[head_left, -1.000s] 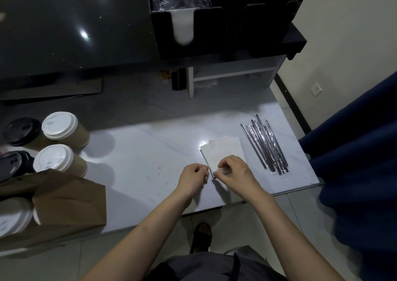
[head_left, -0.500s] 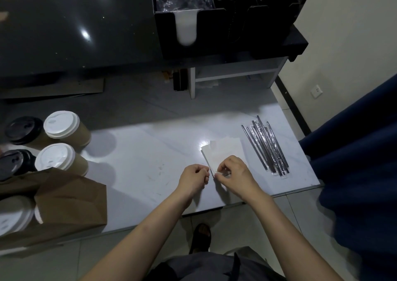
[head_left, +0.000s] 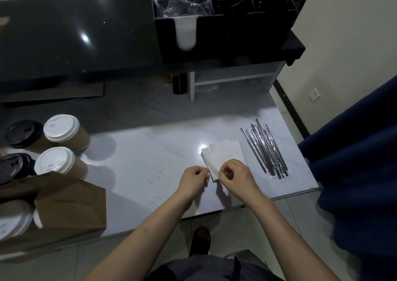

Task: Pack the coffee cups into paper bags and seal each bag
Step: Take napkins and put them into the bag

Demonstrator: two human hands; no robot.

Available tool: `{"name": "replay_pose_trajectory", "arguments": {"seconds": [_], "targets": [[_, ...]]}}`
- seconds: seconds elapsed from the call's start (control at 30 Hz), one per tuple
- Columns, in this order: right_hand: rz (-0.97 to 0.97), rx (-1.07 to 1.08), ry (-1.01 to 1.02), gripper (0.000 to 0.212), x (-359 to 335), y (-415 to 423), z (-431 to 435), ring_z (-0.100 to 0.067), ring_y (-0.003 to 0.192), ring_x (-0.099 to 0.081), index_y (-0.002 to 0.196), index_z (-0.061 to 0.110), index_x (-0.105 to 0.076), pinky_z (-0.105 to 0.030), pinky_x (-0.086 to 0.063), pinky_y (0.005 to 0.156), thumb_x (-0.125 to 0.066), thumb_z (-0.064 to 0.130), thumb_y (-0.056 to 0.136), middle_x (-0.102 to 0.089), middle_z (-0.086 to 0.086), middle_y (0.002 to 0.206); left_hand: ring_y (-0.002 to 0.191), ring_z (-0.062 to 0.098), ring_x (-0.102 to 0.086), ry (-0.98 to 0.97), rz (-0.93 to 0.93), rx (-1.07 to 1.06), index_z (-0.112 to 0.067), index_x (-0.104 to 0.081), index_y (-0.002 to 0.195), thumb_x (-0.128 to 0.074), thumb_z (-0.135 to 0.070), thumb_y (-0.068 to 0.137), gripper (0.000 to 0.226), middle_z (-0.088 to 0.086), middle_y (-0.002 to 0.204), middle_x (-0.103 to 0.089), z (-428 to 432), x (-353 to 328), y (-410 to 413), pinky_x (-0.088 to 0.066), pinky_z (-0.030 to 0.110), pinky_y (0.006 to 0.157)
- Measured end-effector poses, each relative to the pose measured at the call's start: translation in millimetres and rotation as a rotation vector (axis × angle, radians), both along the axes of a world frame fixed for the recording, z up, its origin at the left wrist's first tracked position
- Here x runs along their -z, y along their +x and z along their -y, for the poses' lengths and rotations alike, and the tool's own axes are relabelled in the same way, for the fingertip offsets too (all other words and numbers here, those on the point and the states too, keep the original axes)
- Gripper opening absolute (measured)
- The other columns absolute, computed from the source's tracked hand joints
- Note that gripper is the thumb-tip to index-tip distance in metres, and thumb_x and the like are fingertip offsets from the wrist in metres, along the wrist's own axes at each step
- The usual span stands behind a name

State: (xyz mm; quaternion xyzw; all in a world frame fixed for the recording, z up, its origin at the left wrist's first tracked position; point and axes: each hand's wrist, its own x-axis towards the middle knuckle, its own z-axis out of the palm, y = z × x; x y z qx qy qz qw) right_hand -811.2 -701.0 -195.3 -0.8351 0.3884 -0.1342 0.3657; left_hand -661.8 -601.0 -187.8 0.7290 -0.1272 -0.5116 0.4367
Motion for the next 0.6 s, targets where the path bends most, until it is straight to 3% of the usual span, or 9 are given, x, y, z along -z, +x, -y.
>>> {"name": "replay_pose_trajectory", "arguments": {"seconds": [0.17,0.33,0.5,0.6], "targets": [[0.056,0.054,-0.038,0.014,-12,-1,-1,-0.010,0.078,-0.060,0.082,0.019,-0.063,-0.009,-0.042,0.067,-0.072,0.010,0.087,-0.062,0.006,0.084,0.065,0.024,-0.051,-0.040,-0.068,-0.032,-0.009,-0.066,0.081,-0.056,-0.024,0.101,0.028,0.006,0.070,-0.062,9,-8,0,-0.044,0.035,0.063],[0.112,0.038,-0.091,0.013,-22,-3,1,-0.005,0.077,-0.058,0.083,0.018,-0.064,-0.009,-0.040,0.070,-0.074,0.011,0.086,-0.062,0.008,0.083,0.066,0.024,-0.060,-0.089,-0.101,-0.072,-0.002,-0.072,0.082,-0.063,-0.040,0.101,0.043,0.010,0.073,-0.068,25,-16,1,-0.057,0.040,0.071],[0.136,-0.021,-0.126,0.010,-23,-3,2,-0.008,0.082,-0.058,0.085,0.014,-0.065,-0.013,-0.043,0.074,-0.075,0.011,0.087,-0.063,0.008,0.084,0.065,0.025,-0.068,-0.067,-0.003,-0.054,-0.004,-0.072,0.071,-0.074,-0.033,0.089,0.034,0.012,0.067,-0.072,36,-22,1,-0.061,0.047,0.084],[0.142,-0.043,-0.120,0.007,-22,-4,3,-0.008,0.086,-0.060,0.088,0.014,-0.067,-0.022,-0.049,0.077,-0.074,0.012,0.088,-0.064,0.009,0.086,0.064,0.028,-0.068,-0.057,0.101,-0.002,-0.013,-0.058,0.060,-0.071,-0.016,0.080,0.024,0.003,0.057,-0.065,35,-20,4,-0.060,0.054,0.079]]}}
